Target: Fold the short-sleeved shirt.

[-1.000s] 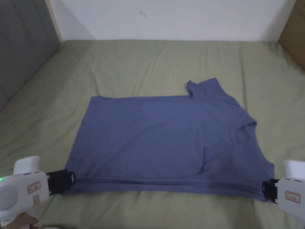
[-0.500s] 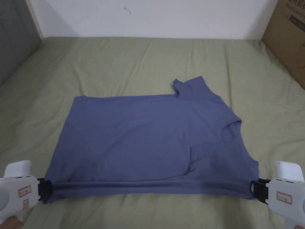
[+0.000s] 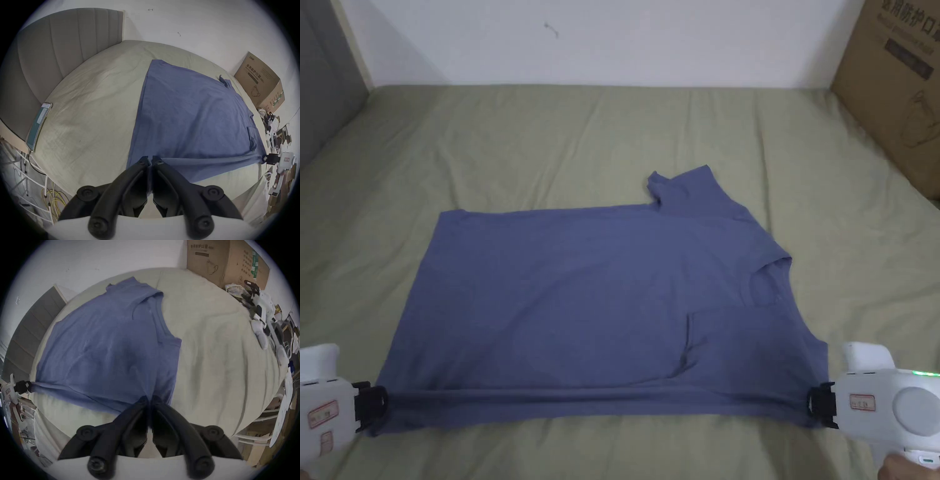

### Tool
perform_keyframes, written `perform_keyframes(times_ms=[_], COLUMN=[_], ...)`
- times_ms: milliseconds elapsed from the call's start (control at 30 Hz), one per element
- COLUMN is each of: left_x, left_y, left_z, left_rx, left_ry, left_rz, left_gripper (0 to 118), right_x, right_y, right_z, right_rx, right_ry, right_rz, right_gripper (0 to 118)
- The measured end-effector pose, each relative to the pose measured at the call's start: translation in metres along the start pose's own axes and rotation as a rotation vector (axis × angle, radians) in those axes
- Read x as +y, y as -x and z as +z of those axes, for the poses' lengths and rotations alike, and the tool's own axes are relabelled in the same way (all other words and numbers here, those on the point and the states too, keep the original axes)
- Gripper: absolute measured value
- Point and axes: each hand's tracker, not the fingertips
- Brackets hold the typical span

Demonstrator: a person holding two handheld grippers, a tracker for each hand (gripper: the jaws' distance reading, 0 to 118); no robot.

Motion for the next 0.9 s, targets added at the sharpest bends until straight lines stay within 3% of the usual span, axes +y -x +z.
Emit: perform_keyframes(times_ms=[200,333,533,800,867,900], left_x=[0.012,0.036,0.092,0.129,0.126,0.126], left_y=[-0.003,-0.004,-0.018,-0.043,-0.045,-0.046], left_z=[0.006,0.008,-0.018,-0.101,-0.109,-0.110], left_rx=[0.008,-0.004,0.018,0.139,0.138,0.146], left_ry=[-0.004,-0.031,-0.051,0.036,0.045,0.053], left_rz=[-0.029,-0.016,-0.050,-0.147,-0.162,-0.163], left_gripper=[3,3,3,4,19,41], right_x=[0.024,0.064,0.126,0.156,0.156,0.157], right_y=[0.006,0.005,0.009,0.013,0.014,0.014], right_z=[0.024,0.035,-0.005,-0.081,-0.084,-0.085], right_rx=[-0.002,0.065,0.012,-0.037,-0.049,-0.067], right_ry=[-0.051,-0.108,-0.093,0.030,0.023,0.018], right_rz=[0.052,-0.045,0.014,-0.016,-0.002,0.010], right_gripper=[5,5,5,5,11,28])
